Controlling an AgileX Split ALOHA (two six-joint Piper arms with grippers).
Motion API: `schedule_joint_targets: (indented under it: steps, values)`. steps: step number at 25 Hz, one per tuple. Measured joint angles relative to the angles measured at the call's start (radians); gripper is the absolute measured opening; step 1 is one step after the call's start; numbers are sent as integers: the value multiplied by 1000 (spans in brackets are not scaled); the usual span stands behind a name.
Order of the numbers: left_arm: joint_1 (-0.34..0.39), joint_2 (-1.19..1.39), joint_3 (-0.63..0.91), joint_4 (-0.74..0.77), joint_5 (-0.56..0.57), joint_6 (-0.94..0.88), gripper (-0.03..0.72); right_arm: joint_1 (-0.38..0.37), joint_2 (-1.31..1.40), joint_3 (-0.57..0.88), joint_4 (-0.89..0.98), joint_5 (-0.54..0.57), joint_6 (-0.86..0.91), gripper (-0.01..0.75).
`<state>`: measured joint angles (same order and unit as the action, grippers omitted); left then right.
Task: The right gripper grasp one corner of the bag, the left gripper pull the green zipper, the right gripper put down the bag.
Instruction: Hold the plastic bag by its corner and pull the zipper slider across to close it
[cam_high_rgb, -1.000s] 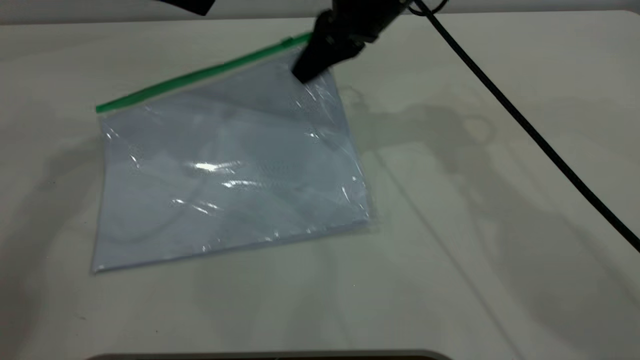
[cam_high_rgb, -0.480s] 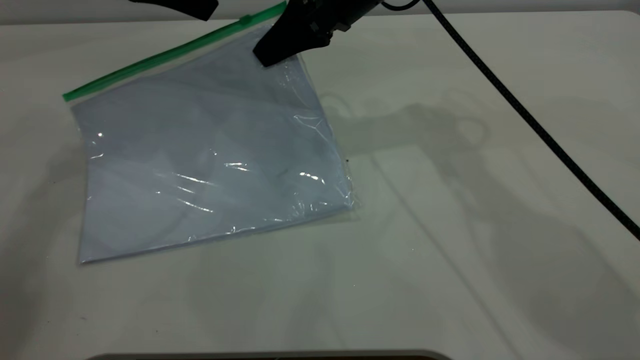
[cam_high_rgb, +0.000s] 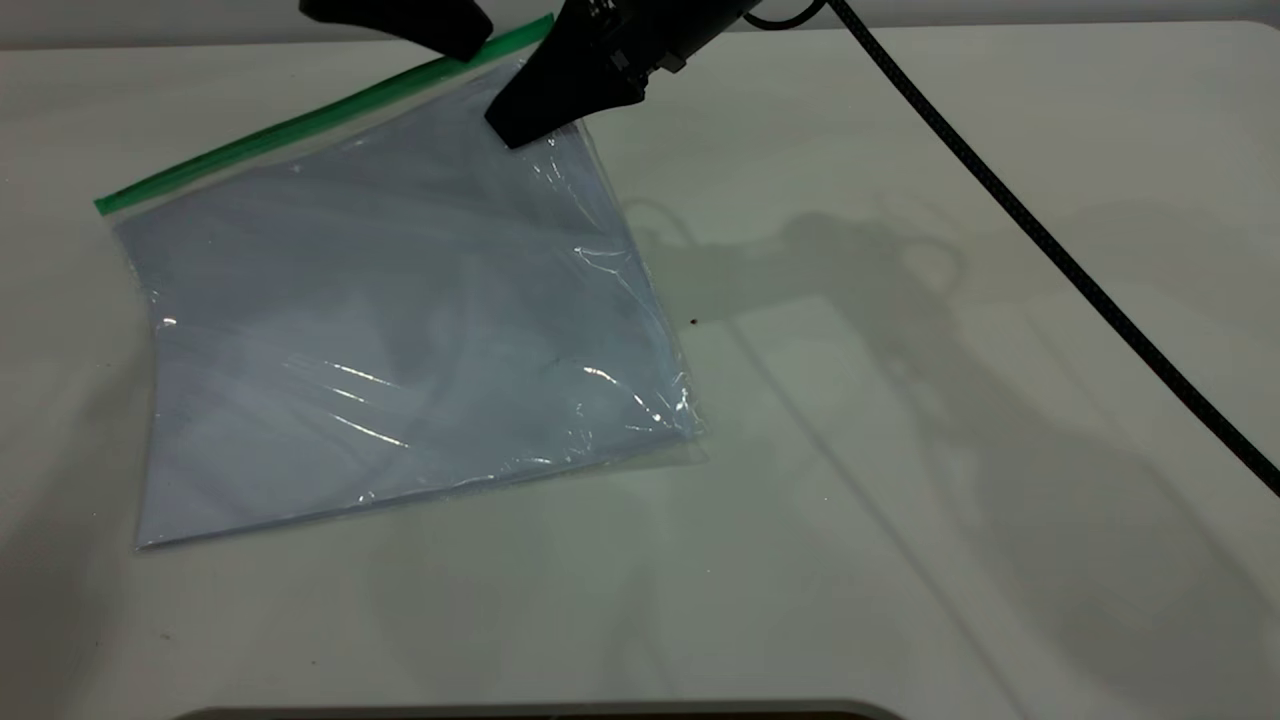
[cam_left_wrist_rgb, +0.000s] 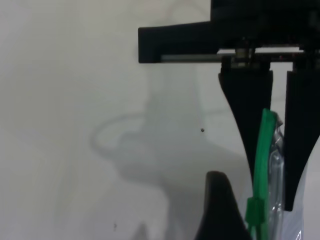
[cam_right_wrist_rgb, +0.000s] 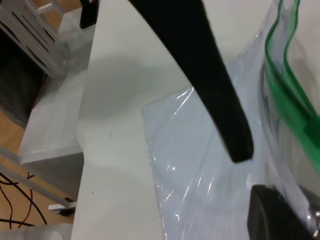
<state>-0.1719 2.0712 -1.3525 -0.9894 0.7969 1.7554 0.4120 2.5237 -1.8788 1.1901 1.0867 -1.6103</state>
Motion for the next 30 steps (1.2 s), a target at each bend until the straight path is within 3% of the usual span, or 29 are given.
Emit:
schedule_joint_targets:
  steps: [12, 23, 30]
  values:
    - [0, 57, -1, -89, -7, 70, 539, 0, 0, 0, 0, 0, -5, 33]
    - [-1, 58, -1, -90, -2, 74, 258, -1, 0, 0, -1, -1, -5, 33]
    - [-1, 58, -1, -90, -4, 74, 146, -20, 0, 0, -1, 1, 4, 33]
